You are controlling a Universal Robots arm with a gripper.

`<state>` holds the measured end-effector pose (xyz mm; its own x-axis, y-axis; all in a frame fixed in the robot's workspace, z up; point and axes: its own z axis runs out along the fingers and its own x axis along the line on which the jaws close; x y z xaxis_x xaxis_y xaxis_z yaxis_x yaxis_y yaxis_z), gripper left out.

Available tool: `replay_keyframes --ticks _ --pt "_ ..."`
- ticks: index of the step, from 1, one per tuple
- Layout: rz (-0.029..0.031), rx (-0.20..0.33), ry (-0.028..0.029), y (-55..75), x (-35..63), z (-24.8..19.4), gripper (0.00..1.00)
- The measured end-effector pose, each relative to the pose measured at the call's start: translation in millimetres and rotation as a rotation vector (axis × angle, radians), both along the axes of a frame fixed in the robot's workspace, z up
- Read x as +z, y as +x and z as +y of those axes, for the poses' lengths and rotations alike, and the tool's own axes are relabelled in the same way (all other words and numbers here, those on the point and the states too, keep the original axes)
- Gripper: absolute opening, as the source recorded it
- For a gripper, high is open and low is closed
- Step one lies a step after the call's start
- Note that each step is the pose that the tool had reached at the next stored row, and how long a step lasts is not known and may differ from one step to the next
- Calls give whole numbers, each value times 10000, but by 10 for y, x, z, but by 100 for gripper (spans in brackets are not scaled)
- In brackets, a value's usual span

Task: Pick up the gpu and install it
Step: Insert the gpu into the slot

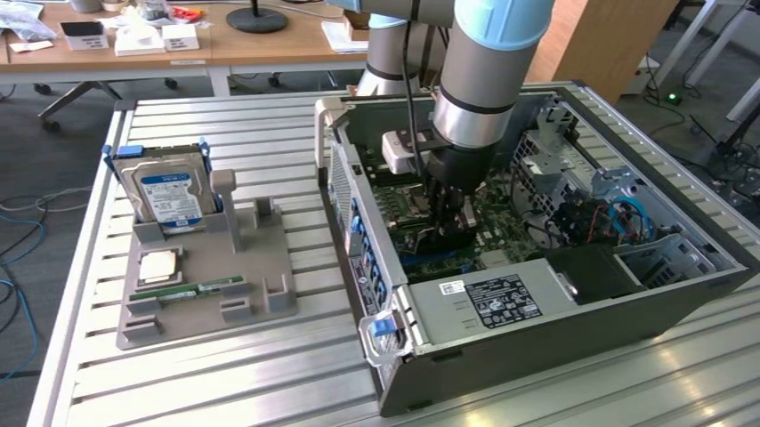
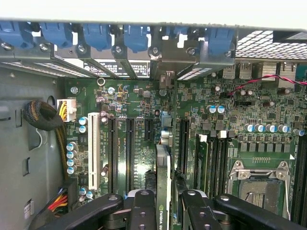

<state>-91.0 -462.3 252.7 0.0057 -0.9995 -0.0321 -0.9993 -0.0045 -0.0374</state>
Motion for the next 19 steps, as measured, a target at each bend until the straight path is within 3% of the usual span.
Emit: replay_keyframes --ticks 19 --pt "1 -5 1 -4 -2 0 25"
